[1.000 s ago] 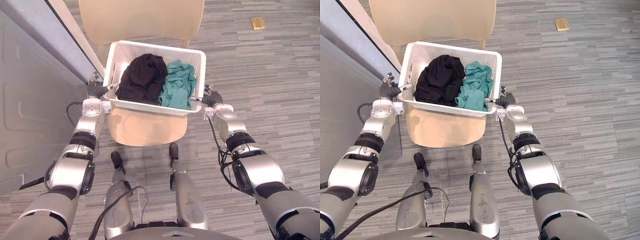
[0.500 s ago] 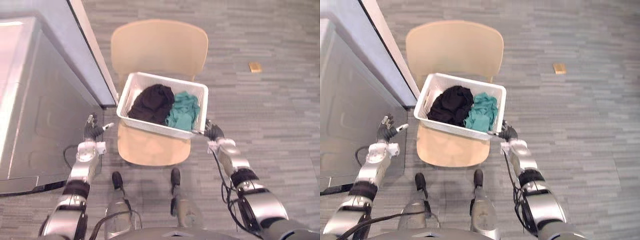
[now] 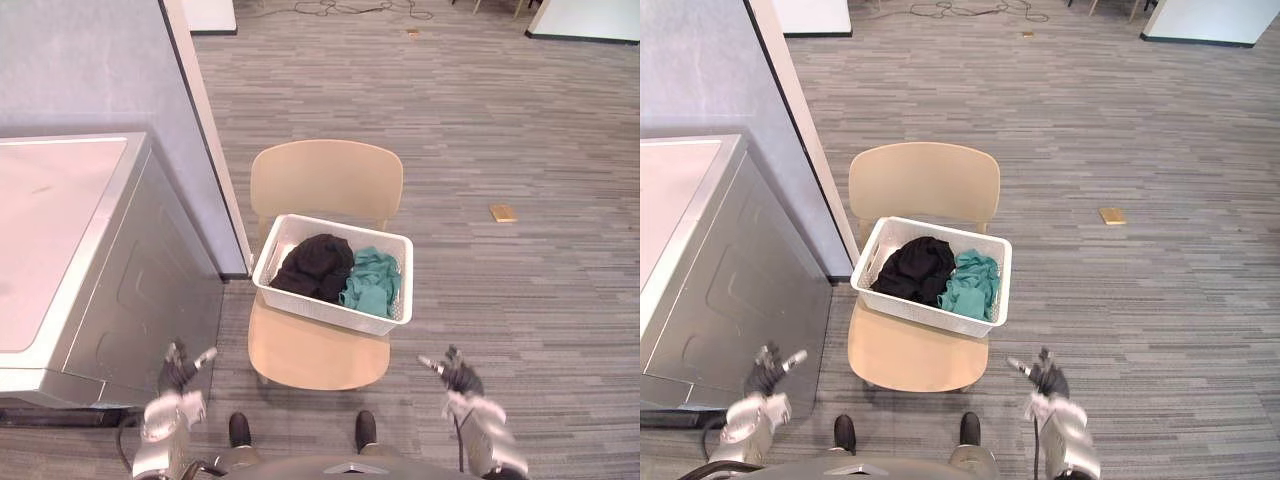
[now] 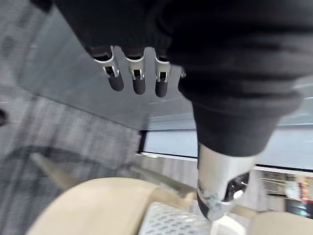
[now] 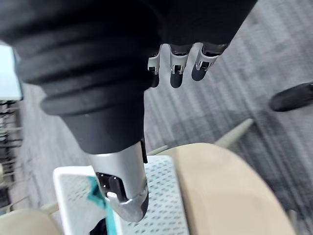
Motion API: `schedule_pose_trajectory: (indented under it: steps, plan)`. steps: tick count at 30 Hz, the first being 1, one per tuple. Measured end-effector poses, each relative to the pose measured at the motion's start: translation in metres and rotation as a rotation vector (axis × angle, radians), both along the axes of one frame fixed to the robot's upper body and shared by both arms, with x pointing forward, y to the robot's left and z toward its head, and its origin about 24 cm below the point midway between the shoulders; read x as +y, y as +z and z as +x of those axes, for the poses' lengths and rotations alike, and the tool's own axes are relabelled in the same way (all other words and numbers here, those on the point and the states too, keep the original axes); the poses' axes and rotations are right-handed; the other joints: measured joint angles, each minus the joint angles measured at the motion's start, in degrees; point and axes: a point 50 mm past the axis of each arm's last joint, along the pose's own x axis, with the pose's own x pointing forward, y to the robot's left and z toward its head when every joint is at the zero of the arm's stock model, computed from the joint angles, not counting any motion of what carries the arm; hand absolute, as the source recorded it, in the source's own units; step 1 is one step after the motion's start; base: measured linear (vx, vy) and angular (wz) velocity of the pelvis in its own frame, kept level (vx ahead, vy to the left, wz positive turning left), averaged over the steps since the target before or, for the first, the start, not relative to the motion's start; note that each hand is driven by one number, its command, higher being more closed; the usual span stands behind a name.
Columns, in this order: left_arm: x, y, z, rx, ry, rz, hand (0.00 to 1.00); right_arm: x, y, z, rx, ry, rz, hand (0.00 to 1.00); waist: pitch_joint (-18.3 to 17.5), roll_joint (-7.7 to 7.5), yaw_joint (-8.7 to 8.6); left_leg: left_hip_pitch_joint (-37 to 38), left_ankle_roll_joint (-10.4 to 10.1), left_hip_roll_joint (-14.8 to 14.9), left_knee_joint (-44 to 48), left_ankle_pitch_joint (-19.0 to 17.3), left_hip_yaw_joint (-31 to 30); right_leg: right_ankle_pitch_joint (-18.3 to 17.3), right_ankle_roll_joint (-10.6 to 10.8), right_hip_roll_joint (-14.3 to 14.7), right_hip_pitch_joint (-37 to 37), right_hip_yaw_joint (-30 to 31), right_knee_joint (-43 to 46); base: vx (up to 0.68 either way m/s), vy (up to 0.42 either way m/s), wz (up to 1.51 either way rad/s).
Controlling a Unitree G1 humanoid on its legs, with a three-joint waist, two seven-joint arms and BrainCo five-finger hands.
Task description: Pick up the laundry basket with both hands and put the clothes into the washing machine.
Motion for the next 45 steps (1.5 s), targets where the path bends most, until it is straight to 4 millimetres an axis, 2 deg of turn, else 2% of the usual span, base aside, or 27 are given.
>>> schedule_pose_trajectory:
  steps: [2, 3, 5, 8, 11, 15, 20, 23, 26, 28, 29, 30, 31, 32, 33, 34, 35, 36, 37, 38, 39, 40, 41, 42, 43, 44, 45]
  plan:
    - [-0.008, -0.022, -0.032, 0.169, 0.009, -0.041, 0.00, 0.010, -0.021, -0.028, 0.117, -0.056, 0.068, 0.00, -0.5, 0.11, -0.14, 2.0, -0.1, 0.0, 0.0, -0.7, 0.8, -0.4, 0.1, 0.0, 1.4, 0.7, 0.1, 0.04, -0.007, -0.17]
    - [-0.009, -0.026, -0.039, 0.203, 0.012, -0.047, 0.00, 0.012, -0.026, -0.036, 0.153, -0.066, 0.081, 0.00, -0.7, 0.12, -0.24, 2.3, -0.1, 0.0, 0.0, -0.9, 0.9, -0.5, 0.1, 0.1, 1.7, 0.8, 0.1, 0.03, -0.007, -0.14]
    - [-0.008, -0.035, -0.062, 0.307, 0.044, -0.064, 0.00, 0.020, -0.043, -0.067, 0.273, -0.166, 0.158, 0.00, -1.8, 0.11, 0.16, 3.7, -0.3, 0.2, 0.0, -1.5, 2.3, -0.7, 0.2, 0.2, 2.0, 2.0, 0.4, 0.04, -0.008, -0.24]
    - [-0.005, -0.040, -0.075, 0.377, 0.052, -0.067, 0.00, 0.025, -0.052, -0.094, 0.378, -0.246, 0.208, 0.00, -2.2, 0.16, -0.02, 5.5, -0.4, 0.2, 0.0, -2.1, 2.5, -1.3, -0.1, 0.2, 3.6, 2.3, 0.4, 0.02, -0.005, -0.08]
    - [-0.003, -0.041, -0.080, 0.417, 0.030, -0.051, 0.00, 0.024, -0.054, -0.104, 0.411, -0.288, 0.229, 0.00, -2.8, 0.22, 0.02, 6.0, -0.5, 0.2, 0.0, -2.5, 2.9, -1.9, -0.1, 0.3, 3.6, 2.9, 0.6, 0.00, 0.001, -0.08]
    - [-0.004, -0.041, -0.078, 0.418, 0.033, -0.052, 0.00, 0.022, -0.055, -0.109, 0.378, -0.458, 0.296, 0.00, -3.4, 0.24, 0.05, 6.0, -0.2, 0.2, 0.0, -2.9, 2.7, -2.2, -0.3, 0.2, 3.6, 2.7, 0.5, 0.00, -0.001, 0.02]
    - [-0.006, -0.041, -0.075, 0.403, 0.062, -0.072, 0.00, 0.027, -0.056, -0.103, 0.350, -0.514, 0.341, 0.00, -3.2, 0.43, -0.32, 5.0, -0.4, 0.6, 0.0, -3.0, 0.3, -3.1, -0.9, 0.5, 3.9, -0.1, 2.0, 0.03, -0.015, 0.23]
    - [-0.006, -0.041, -0.070, 0.385, 0.092, -0.091, 0.00, 0.030, -0.055, -0.087, 0.324, -0.478, 0.345, 0.00, -1.4, 0.67, -0.13, 2.9, -0.7, 1.6, 1.9, -2.9, -2.0, -4.6, -1.1, 1.1, 2.9, -2.3, 4.8, 0.03, -0.038, 0.40]
    - [-0.011, -0.036, -0.044, 0.295, 0.092, -0.105, 0.00, 0.025, -0.049, -0.057, 0.259, -0.439, 0.333, 0.00, 2.0, 1.01, 0.08, -3.5, -0.3, 2.3, 7.9, -3.6, -7.4, -5.9, -1.4, 1.4, 1.3, -6.5, 7.8, -0.05, -0.040, 0.65]
    - [-0.022, -0.034, -0.035, 0.248, 0.098, -0.131, 0.00, 0.016, -0.043, -0.039, 0.229, -0.380, 0.279, 0.00, 3.8, 2.87, 1.02, -7.2, 0.2, 1.7, 7.8, -0.5, -10.3, -8.0, -1.5, 0.7, -1.3, -10.1, 12.0, -0.09, -0.026, 0.95]
    - [-0.027, -0.032, -0.030, 0.222, 0.101, -0.140, 0.00, 0.013, -0.038, -0.027, 0.196, -0.366, 0.268, 0.00, 5.0, 4.23, 1.83, -10.2, -0.2, 1.5, 8.7, 2.2, -11.4, -9.9, -2.9, 0.6, -3.9, -12.9, 16.3, -0.15, -0.031, 1.08]
    - [-0.024, -0.031, -0.028, 0.210, 0.104, -0.130, 0.00, 0.015, -0.038, -0.026, 0.197, -0.358, 0.265, 0.00, 5.3, 3.54, 1.87, -10.2, -0.8, 0.6, 6.5, 5.5, -12.0, -11.0, -4.8, 0.0, -4.2, -14.6, 16.4, -0.19, -0.017, 1.37]
    - [-0.020, -0.030, -0.027, 0.205, 0.138, -0.131, 0.00, 0.014, -0.037, -0.022, 0.187, -0.368, 0.264, 0.00, 6.2, 2.21, 1.55, -11.8, 1.5, -1.7, 12.2, 2.8, -9.7, -11.9, -4.6, -4.1, -4.5, -18.7, 18.2, -0.18, 0.007, 1.22]
    - [-0.018, -0.029, -0.027, 0.188, 0.181, -0.141, 0.00, 0.008, -0.035, -0.020, 0.166, -0.400, 0.260, 0.00, 6.3, 2.38, 2.03, -14.9, 6.8, -1.5, 31.8, -9.0, -5.1, -11.9, -4.5, -5.7, -4.4, -19.4, 19.6, -0.14, 0.004, 0.98]
    - [-0.016, -0.032, -0.037, 0.210, 0.202, -0.139, 0.00, 0.005, -0.033, -0.018, 0.153, -0.407, 0.253, 0.00, 6.3, 2.81, 2.31, -14.2, 6.8, -0.6, 38.9, -11.9, -3.7, -11.8, -4.3, -5.9, -3.8, -19.5, 19.8, -0.08, 0.009, 0.36]
    - [-0.014, -0.035, -0.050, 0.248, 0.244, -0.146, 0.00, 0.004, -0.033, -0.018, 0.149, -0.412, 0.248, 0.00, 6.1, 3.43, 2.18, -10.8, 5.3, 1.3, 46.5, -14.0, -2.0, -11.7, -4.3, -6.0, -2.6, -20.0, 19.9, -0.06, 0.041, 0.29]
    - [-0.014, -0.039, -0.061, 0.286, 0.284, -0.163, 0.00, 0.006, -0.034, -0.021, 0.153, -0.435, 0.256, 0.00, 6.0, 3.54, 1.37, -7.2, 4.9, 3.1, 50.3, -14.3, -2.2, -11.6, -4.2, -6.4, -1.7, -21.4, 20.1, -0.05, 0.073, 0.39]
    - [-0.016, -0.041, -0.065, 0.303, 0.294, -0.173, 0.00, 0.006, -0.034, -0.020, 0.151, -0.439, 0.255, 0.00, 5.9, 3.46, 1.12, -5.3, 4.8, 4.0, 50.6, -14.2, -2.6, -11.6, -4.1, -6.7, -1.5, -22.0, 20.4, -0.05, 0.136, 0.67]
    - [-0.017, -0.043, -0.072, 0.326, 0.317, -0.189, 0.00, 0.006, -0.034, -0.021, 0.154, -0.446, 0.258, 0.00, 5.2, 3.72, 0.83, -1.9, 4.1, 6.4, 46.5, -13.0, -2.6, -11.3, -3.7, -7.1, -2.0, -23.1, 21.3, -0.02, 0.195, 0.61]
    - [-0.019, -0.044, -0.074, 0.337, 0.320, -0.195, 0.00, 0.006, -0.035, -0.023, 0.157, -0.452, 0.259, 0.00, 4.6, 4.03, 0.69, 0.2, 4.1, 7.2, 41.2, -10.5, -2.6, -11.2, -3.5, -7.4, -2.8, -23.9, 22.0, -0.02, 0.281, 0.82]
    - [-0.019, -0.044, -0.074, 0.346, 0.321, -0.196, 0.00, 0.003, -0.034, -0.023, 0.153, -0.462, 0.256, 0.00, 3.8, 3.96, 0.45, 4.2, 0.7, 4.4, 30.6, -13.8, -2.6, -10.5, -3.0, -8.5, -4.2, -25.2, 23.3, -0.05, 0.310, 0.96]
    - [-0.016, -0.043, -0.072, 0.344, 0.309, -0.177, 0.00, 0.006, -0.036, -0.025, 0.160, -0.470, 0.267, 0.00, 3.6, 2.84, -0.28, 5.6, 0.1, 3.1, 24.4, -14.8, -2.5, -9.3, -3.5, -9.8, -4.5, -26.2, 23.0, -0.05, 0.277, 0.93]
    - [-0.013, -0.042, -0.071, 0.342, 0.298, -0.168, 0.00, 0.006, -0.037, -0.028, 0.172, -0.478, 0.273, 0.00, 3.5, 2.65, -0.22, 6.3, 0.0, 3.1, 22.3, -15.4, -2.5, -8.5, -3.6, -9.9, -4.3, -26.9, 22.7, -0.06, 0.281, 0.88]
    - [-0.012, -0.042, -0.070, 0.349, 0.269, -0.155, 0.00, 0.007, -0.038, -0.030, 0.182, -0.479, 0.276, 0.00, 3.4, 2.41, -0.33, 7.5, -1.3, 3.3, 20.1, -16.9, -2.6, -7.7, -3.7, -9.9, -2.7, -28.5, 22.1, -0.04, 0.264, 0.67]
    - [-0.011, -0.041, -0.068, 0.352, 0.236, -0.142, 0.00, 0.009, -0.040, -0.035, 0.201, -0.474, 0.276, 0.00, 3.1, 2.00, -0.37, 8.4, -2.5, 3.4, 19.6, -18.1, -2.8, -7.5, -3.3, -10.2, -0.8, -29.9, 21.8, -0.02, 0.235, 0.66]
    - [-0.010, -0.041, -0.065, 0.349, 0.216, -0.132, 0.00, 0.010, -0.041, -0.038, 0.211, -0.471, 0.274, 0.00, 3.0, 1.96, -0.42, 8.9, -3.0, 3.3, 19.5, -18.4, -2.8, -7.4, -3.3, -10.6, 0.2, -30.5, 21.7, -0.02, 0.144, 0.57]
    - [-0.010, -0.040, -0.061, 0.338, 0.188, -0.121, 0.00, 0.011, -0.043, -0.042, 0.230, -0.456, 0.270, 0.00, 2.5, 1.25, -0.58, 9.4, -3.1, 3.2, 19.6, -18.5, -3.1, -6.8, -3.2, -11.1, 1.8, -31.6, 21.4, 0.01, 0.147, 0.57]
